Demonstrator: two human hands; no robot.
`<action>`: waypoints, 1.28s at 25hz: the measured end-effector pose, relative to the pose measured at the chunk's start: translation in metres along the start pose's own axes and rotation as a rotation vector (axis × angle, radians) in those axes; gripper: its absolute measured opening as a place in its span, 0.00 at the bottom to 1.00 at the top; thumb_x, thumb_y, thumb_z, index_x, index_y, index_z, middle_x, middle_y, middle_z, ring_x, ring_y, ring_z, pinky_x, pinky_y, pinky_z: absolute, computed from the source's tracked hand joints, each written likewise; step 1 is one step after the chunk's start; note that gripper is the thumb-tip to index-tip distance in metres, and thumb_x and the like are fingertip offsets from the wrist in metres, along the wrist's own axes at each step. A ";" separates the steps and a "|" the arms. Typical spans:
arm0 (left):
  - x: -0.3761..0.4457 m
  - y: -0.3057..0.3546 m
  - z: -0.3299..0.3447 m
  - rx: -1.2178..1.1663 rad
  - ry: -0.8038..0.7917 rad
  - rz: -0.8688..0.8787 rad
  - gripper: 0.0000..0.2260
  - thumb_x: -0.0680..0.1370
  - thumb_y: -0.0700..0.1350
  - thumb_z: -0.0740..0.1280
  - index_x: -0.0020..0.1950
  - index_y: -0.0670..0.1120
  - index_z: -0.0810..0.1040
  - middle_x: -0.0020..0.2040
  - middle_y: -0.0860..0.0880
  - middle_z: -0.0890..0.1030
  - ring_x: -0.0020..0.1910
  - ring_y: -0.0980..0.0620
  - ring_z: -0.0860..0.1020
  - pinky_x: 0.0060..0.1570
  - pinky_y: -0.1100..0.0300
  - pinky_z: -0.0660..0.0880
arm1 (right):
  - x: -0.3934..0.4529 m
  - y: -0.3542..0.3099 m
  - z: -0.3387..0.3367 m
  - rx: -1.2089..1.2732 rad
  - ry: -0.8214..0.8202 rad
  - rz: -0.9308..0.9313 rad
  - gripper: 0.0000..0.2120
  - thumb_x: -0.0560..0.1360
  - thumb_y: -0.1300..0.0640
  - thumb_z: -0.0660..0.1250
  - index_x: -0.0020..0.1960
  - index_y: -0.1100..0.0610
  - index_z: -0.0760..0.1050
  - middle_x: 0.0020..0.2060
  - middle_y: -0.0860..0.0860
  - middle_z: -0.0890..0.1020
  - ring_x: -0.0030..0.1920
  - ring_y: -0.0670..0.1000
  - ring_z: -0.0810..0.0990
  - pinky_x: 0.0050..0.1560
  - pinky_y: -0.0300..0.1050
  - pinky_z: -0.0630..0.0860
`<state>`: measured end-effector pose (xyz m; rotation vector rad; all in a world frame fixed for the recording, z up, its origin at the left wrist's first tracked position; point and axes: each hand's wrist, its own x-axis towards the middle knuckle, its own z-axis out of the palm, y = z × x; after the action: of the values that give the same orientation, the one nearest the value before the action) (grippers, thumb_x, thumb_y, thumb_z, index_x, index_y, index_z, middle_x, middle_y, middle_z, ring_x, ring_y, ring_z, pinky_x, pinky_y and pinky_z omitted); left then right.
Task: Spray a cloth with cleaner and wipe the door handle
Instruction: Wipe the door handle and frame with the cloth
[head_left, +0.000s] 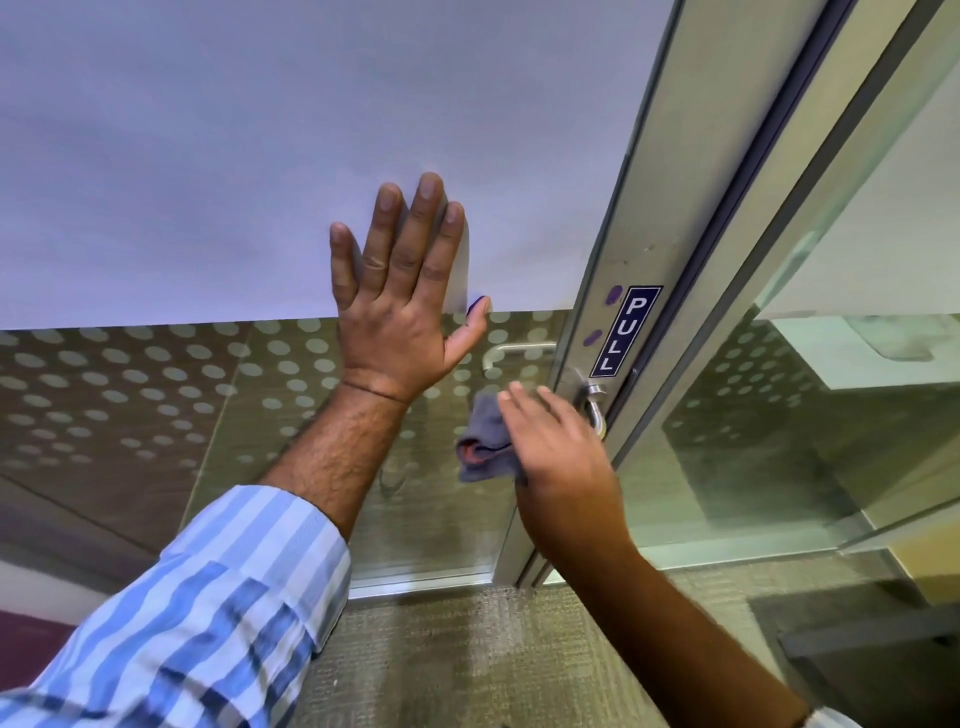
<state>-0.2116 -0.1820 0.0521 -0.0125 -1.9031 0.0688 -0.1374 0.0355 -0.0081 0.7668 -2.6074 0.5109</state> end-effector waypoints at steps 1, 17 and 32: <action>0.000 0.000 0.000 -0.001 -0.001 -0.001 0.36 0.81 0.61 0.68 0.84 0.46 0.64 0.82 0.42 0.67 0.86 0.52 0.40 0.84 0.43 0.38 | 0.004 -0.003 0.008 -0.053 -0.067 -0.058 0.28 0.80 0.62 0.69 0.79 0.57 0.70 0.76 0.54 0.77 0.77 0.61 0.73 0.75 0.65 0.72; -0.001 0.000 0.002 0.005 0.011 -0.011 0.37 0.80 0.61 0.69 0.84 0.46 0.64 0.81 0.41 0.68 0.86 0.52 0.40 0.84 0.43 0.38 | -0.017 0.066 -0.015 -0.156 -0.109 -0.308 0.24 0.73 0.62 0.75 0.69 0.58 0.82 0.69 0.55 0.83 0.67 0.62 0.83 0.60 0.60 0.83; -0.002 -0.001 0.004 0.004 0.030 0.018 0.39 0.80 0.63 0.68 0.85 0.47 0.61 0.87 0.54 0.45 0.87 0.51 0.40 0.83 0.42 0.38 | -0.036 0.082 -0.034 0.772 0.477 0.818 0.31 0.76 0.77 0.59 0.72 0.54 0.79 0.49 0.49 0.89 0.43 0.54 0.88 0.41 0.47 0.87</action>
<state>-0.2152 -0.1831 0.0491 -0.0283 -1.8733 0.0840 -0.1477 0.1302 -0.0141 -0.2964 -2.1213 1.7322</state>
